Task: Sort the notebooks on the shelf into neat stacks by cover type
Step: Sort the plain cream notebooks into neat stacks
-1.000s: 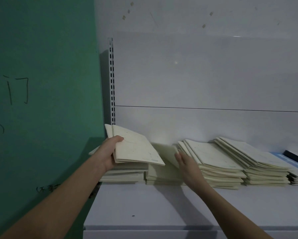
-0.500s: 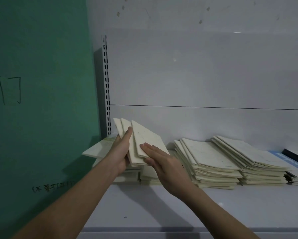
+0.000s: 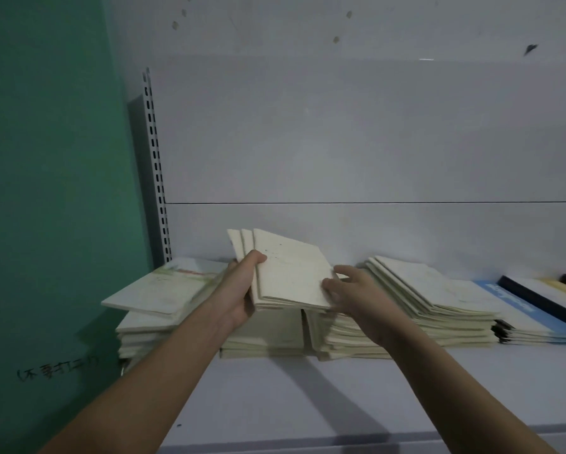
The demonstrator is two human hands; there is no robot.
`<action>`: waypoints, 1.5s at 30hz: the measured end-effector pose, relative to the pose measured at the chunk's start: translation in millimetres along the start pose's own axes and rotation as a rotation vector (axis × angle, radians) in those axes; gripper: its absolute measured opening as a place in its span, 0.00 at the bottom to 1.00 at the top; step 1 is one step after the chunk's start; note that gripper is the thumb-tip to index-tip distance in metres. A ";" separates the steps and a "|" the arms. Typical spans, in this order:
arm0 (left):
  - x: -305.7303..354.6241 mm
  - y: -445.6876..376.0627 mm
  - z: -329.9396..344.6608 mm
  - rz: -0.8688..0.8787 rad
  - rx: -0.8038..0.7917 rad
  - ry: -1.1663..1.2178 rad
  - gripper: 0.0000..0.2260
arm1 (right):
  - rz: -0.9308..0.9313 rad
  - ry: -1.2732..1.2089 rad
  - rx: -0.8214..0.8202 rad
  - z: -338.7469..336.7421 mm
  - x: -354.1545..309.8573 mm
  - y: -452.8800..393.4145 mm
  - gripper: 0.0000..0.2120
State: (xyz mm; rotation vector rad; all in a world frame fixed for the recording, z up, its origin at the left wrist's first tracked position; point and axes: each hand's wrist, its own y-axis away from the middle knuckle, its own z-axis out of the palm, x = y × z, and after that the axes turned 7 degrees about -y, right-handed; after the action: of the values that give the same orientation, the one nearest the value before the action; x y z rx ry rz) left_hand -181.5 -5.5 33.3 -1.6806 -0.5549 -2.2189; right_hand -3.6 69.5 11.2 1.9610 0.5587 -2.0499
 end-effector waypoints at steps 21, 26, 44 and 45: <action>-57.9 -30.9 98.1 0.111 0.075 -0.699 0.26 | -0.061 1.242 0.015 -80.0 40.8 -52.6 0.12; -47.1 -13.2 72.2 0.235 0.046 -0.756 0.21 | -0.457 1.004 0.201 -59.3 20.1 -24.6 0.17; -6.4 28.7 -124.6 0.471 0.345 -1.334 0.13 | -0.270 1.198 -0.386 92.5 79.0 -17.7 0.38; -6.5 29.2 -127.6 0.475 0.331 -1.336 0.13 | -0.255 1.220 -0.397 94.1 84.3 -19.0 0.36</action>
State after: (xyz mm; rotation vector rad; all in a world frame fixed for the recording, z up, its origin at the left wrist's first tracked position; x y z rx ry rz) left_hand -274.3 -91.9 -0.1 -2.5244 -0.6160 -0.4283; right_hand -101.7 52.3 -68.7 2.7344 1.3331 -0.4807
